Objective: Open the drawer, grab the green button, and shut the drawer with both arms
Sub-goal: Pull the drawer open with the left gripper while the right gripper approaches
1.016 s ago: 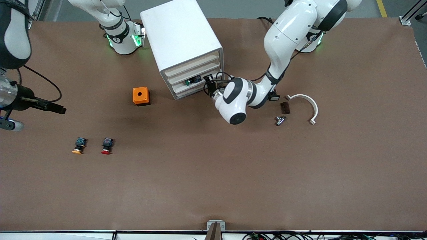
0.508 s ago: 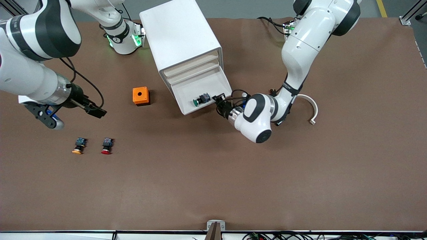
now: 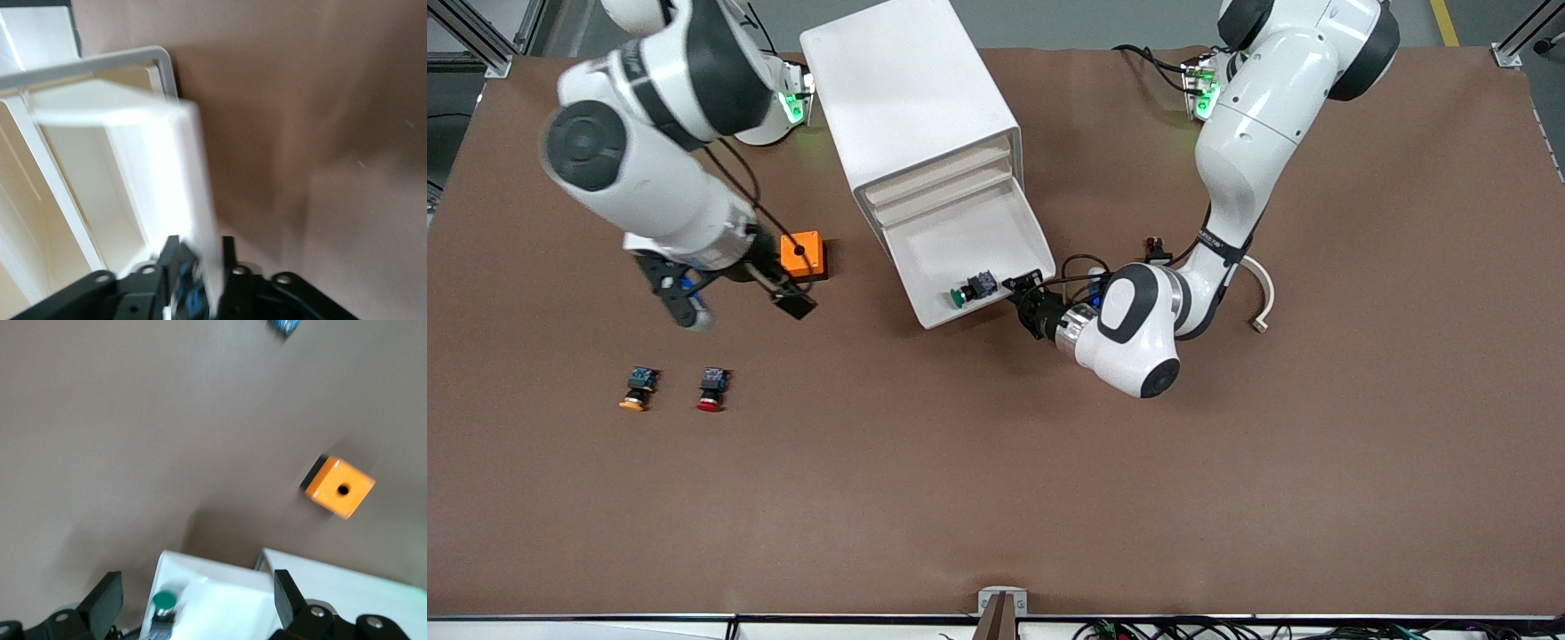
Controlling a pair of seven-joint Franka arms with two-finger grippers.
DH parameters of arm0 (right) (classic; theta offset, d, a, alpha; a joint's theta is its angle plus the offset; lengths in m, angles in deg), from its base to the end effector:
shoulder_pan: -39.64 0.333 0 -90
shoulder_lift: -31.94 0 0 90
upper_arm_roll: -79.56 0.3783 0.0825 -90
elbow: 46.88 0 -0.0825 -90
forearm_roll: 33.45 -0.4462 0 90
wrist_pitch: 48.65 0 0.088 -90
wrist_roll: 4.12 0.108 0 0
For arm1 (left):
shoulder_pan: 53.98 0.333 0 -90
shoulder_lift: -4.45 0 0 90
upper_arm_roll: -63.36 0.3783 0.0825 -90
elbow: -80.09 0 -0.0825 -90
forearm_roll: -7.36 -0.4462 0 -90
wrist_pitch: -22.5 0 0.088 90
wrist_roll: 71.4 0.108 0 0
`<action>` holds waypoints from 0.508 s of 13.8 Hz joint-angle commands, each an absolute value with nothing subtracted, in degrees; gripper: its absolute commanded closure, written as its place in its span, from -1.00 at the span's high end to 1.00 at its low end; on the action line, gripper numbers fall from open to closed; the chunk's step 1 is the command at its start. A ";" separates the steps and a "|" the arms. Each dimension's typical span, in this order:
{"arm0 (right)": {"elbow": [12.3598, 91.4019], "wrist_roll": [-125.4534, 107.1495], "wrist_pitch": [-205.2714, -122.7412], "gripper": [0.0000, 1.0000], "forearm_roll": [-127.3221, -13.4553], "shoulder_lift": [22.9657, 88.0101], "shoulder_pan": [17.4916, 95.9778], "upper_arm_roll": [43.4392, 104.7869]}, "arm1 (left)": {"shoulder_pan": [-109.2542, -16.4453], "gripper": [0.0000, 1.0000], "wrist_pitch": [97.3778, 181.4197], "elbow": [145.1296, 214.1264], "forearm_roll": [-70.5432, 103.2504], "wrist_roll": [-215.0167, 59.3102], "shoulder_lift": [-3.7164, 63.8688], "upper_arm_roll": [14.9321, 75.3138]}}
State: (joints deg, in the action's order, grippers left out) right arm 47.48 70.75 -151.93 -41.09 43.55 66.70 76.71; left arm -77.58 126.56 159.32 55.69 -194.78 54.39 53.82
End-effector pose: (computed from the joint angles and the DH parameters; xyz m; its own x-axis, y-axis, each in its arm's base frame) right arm 0.6250 0.2964 0.5323 0.6024 -0.7881 -0.1264 -0.7931 -0.6088 0.0159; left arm 0.6486 -0.4635 0.1965 -0.5382 0.7959 -0.2773 0.6073 0.1381 -0.7823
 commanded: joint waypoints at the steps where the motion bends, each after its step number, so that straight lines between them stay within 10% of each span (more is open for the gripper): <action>1: 47.95 77.33 -154.90 1.00 -41.10 45.73 71.52 75.96 | -74.82 0.35 126.04 157.53 55.44 -194.01 53.50 53.60; 7: 47.96 91.21 -162.89 1.00 -38.47 52.75 80.40 75.96 | -69.98 0.46 125.77 152.87 40.00 -193.23 52.18 53.34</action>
State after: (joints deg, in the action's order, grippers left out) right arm 48.38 86.53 -160.48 -40.09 49.93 77.47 76.64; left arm -71.42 126.40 153.31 44.67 -194.14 53.52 53.77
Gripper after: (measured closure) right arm 0.000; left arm 0.278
